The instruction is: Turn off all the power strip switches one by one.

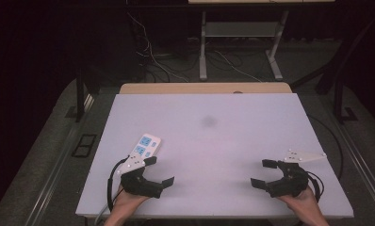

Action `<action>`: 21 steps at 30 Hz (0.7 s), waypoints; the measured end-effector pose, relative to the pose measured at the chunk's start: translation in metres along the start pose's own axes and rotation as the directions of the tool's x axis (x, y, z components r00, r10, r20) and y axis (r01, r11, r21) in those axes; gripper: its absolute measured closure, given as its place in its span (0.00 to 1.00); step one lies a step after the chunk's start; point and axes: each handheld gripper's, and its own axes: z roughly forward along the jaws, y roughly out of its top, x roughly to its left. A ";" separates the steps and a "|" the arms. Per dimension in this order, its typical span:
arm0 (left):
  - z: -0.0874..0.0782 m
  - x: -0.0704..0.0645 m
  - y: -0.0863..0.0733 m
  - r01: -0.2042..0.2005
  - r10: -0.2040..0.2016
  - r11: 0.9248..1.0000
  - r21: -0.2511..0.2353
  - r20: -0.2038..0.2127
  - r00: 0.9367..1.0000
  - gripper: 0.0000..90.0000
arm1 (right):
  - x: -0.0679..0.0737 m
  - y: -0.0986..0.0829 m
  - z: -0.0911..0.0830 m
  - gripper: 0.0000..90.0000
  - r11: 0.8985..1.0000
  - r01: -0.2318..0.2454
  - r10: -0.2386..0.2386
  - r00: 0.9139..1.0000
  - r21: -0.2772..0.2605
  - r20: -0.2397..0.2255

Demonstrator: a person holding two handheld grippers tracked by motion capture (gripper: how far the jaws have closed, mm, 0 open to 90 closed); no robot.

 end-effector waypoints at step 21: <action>0.004 -0.003 0.001 -0.008 0.008 1.000 0.019 0.015 1.000 0.00 | 0.000 -0.001 0.000 0.03 1.000 -0.002 0.002 1.000 0.005 0.002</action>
